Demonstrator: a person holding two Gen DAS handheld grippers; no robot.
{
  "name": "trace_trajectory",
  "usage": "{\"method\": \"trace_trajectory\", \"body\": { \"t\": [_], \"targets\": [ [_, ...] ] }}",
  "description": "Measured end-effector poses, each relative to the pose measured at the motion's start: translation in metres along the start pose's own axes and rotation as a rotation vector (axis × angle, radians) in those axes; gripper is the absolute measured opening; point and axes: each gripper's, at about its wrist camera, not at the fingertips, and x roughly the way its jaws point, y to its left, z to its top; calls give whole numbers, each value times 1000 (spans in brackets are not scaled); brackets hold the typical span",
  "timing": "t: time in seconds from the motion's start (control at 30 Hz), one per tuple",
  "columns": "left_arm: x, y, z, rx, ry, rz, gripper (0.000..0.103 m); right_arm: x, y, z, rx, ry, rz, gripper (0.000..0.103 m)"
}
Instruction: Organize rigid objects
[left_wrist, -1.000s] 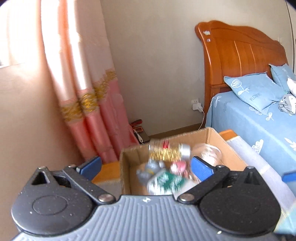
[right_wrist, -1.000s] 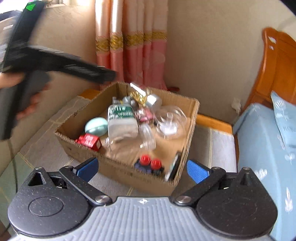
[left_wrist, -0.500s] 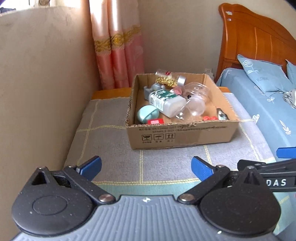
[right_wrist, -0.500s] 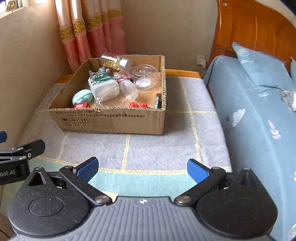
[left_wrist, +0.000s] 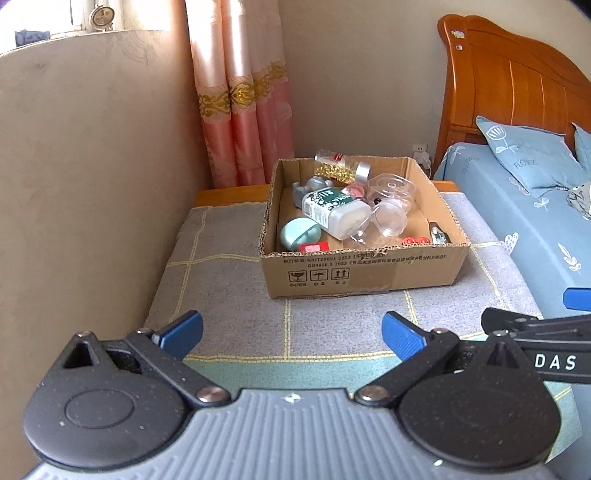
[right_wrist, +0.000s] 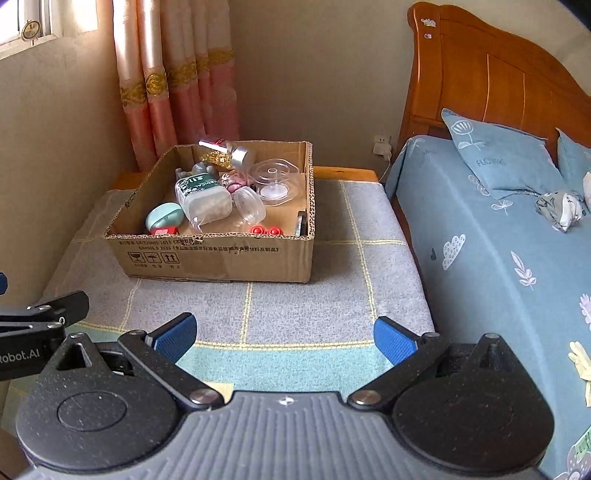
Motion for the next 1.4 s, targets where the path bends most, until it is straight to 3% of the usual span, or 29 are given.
{"method": "trace_trajectory", "body": {
  "t": [1.4],
  "targets": [
    [-8, -1, 0, -23, -12, 20, 102, -6, 2, 0, 5, -34, -5, 103]
  ]
}}
